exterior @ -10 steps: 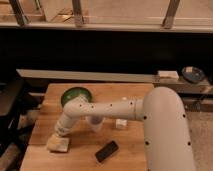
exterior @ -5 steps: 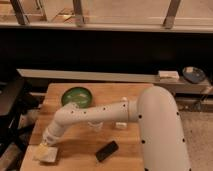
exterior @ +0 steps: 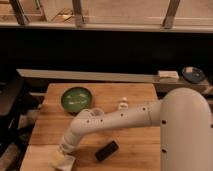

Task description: Wipe the white sponge on the table

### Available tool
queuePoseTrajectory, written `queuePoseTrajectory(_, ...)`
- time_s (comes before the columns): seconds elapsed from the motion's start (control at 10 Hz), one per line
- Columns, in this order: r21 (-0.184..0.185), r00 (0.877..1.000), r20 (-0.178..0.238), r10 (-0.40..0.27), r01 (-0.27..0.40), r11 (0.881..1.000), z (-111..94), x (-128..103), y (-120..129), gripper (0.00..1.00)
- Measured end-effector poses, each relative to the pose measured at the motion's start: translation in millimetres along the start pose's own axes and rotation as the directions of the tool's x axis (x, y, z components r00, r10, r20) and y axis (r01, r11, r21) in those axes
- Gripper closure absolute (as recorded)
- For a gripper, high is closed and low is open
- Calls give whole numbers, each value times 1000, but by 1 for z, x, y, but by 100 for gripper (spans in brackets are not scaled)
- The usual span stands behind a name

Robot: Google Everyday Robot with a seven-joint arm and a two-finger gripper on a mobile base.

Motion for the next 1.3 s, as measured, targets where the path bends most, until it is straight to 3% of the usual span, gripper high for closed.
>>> queuePoseTrajectory(0.3, 48, 1000, -21, 23, -22, 999, -20, 16, -27, 100)
queuePoseTrajectory(0.7, 62, 999, 38, -13, 11, 998, -32, -5, -77, 100)
queuePoseTrajectory(1.0, 56, 995, 70, -77, 74, 996, -30, -38, -92, 100)
queuePoseTrajectory(1.3, 18, 971, 94, -221, 221, 975, -8, -100, -79, 100)
